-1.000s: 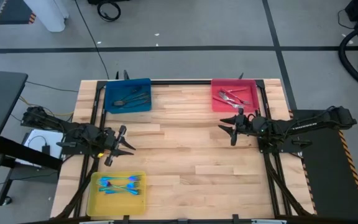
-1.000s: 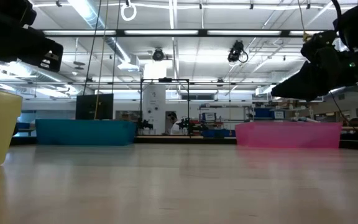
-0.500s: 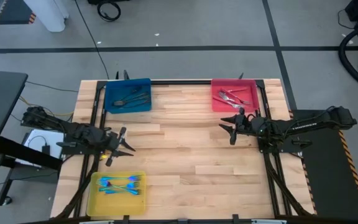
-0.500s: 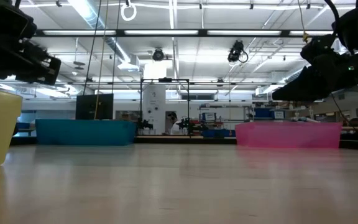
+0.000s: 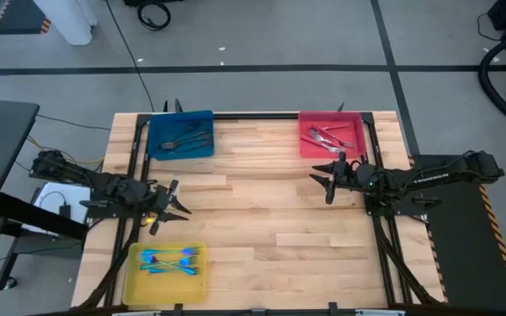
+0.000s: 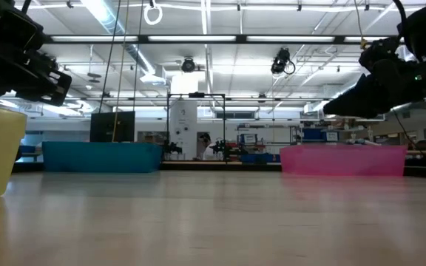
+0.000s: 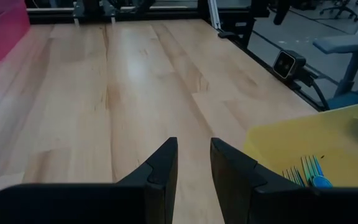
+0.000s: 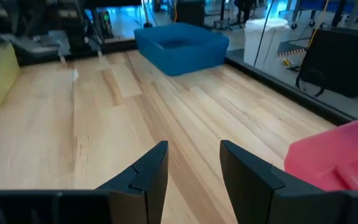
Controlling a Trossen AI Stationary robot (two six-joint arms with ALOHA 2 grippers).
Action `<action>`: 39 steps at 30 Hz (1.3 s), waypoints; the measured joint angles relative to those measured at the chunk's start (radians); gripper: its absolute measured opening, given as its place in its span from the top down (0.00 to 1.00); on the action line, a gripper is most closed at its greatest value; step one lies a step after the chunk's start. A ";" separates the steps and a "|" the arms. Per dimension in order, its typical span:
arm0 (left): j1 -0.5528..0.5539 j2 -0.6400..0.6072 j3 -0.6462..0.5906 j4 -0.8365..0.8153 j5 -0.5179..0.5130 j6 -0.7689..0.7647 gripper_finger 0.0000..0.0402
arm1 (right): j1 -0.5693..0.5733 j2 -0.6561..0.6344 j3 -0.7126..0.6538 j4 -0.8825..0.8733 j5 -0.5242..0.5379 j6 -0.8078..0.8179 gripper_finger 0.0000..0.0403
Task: Sort silverware by color (type)
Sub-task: Return to Home Position
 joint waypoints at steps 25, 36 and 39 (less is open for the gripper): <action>0.227 -0.251 0.000 0.022 -0.001 0.001 0.76 | -0.125 -0.372 0.000 0.001 0.000 0.000 0.62; 0.325 -0.251 -0.001 0.022 -0.001 0.001 0.76 | -0.156 -0.508 0.000 0.001 0.000 0.000 0.62; 0.342 -0.251 -0.001 0.022 -0.001 0.001 0.76 | -0.156 -0.540 0.000 0.001 0.000 0.000 0.62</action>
